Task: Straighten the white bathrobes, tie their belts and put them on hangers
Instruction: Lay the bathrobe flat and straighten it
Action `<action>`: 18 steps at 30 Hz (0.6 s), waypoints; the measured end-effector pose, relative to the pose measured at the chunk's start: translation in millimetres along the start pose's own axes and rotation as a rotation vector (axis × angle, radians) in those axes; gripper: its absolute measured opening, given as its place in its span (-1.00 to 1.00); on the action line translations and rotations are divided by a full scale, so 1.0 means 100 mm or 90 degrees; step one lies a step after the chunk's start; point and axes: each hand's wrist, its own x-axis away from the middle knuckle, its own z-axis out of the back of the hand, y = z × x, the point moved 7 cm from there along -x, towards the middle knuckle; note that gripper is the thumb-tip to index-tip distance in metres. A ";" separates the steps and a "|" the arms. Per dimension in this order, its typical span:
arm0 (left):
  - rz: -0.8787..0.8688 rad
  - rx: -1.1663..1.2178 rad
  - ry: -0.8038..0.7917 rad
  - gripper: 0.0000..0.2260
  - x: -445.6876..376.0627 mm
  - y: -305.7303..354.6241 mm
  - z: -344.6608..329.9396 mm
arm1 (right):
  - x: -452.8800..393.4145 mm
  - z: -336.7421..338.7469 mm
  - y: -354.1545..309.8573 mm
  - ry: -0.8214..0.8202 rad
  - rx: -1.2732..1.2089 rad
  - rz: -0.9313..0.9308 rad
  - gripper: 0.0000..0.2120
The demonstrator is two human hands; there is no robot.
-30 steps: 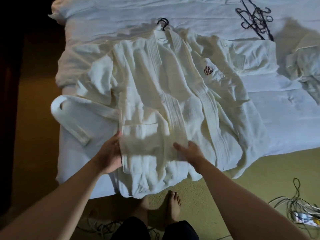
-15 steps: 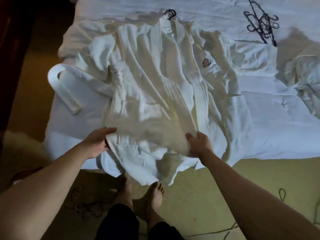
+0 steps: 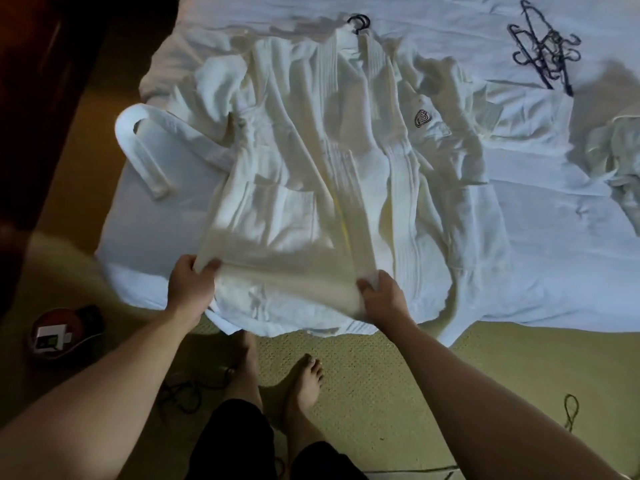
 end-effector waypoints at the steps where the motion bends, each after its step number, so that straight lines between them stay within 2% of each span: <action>1: 0.017 -0.029 -0.038 -0.79 0.01 -0.10 -0.07 | 0.00 -0.07 0.08 -0.036 0.014 -0.020 -0.77; 3: 0.033 -0.120 -0.116 -0.78 0.04 -0.27 -0.16 | 0.00 -0.18 0.20 -0.082 0.053 -0.046 -0.73; 4: 0.030 -0.171 -0.124 -0.77 0.05 -0.30 -0.15 | 0.01 -0.18 0.24 -0.079 0.062 -0.053 -0.76; 8: 0.029 -0.270 -0.064 -0.77 0.08 -0.34 -0.09 | 0.03 -0.15 0.36 -0.053 0.074 -0.080 -0.87; 12: 0.103 -0.227 -0.132 -0.76 0.06 -0.35 -0.18 | 0.02 -0.14 0.33 -0.077 0.087 -0.087 -0.89; 15: 0.065 -0.138 -0.164 -0.75 -0.04 -0.11 -0.25 | -0.06 -0.11 0.11 -0.077 0.052 -0.069 -0.76; 18: 0.000 -0.128 -0.139 -0.71 -0.19 0.28 -0.29 | -0.23 -0.07 -0.15 -0.056 0.049 -0.032 -0.60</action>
